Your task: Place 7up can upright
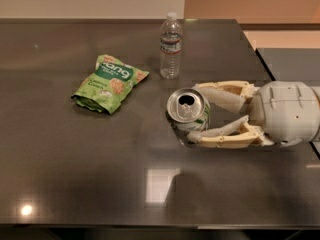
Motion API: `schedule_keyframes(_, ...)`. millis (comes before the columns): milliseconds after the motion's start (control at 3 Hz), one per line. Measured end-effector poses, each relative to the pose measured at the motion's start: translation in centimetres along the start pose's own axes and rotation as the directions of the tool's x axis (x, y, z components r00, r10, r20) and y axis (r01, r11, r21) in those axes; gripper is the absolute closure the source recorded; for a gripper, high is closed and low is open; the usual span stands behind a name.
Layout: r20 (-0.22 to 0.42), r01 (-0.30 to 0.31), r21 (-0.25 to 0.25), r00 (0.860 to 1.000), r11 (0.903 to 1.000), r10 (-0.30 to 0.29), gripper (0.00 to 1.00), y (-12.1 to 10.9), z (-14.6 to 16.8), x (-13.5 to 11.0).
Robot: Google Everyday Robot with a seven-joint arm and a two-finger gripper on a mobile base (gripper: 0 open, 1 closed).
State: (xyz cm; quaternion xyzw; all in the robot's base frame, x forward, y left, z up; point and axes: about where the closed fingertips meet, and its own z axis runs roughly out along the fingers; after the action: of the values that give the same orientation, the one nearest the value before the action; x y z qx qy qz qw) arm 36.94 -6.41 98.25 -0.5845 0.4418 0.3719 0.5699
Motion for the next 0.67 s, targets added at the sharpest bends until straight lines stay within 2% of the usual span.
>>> schedule_keyframes(667,0.044,-0.122,0.021,0.992,0.9923,0.121,1.0,0.49,-0.99,1.76)
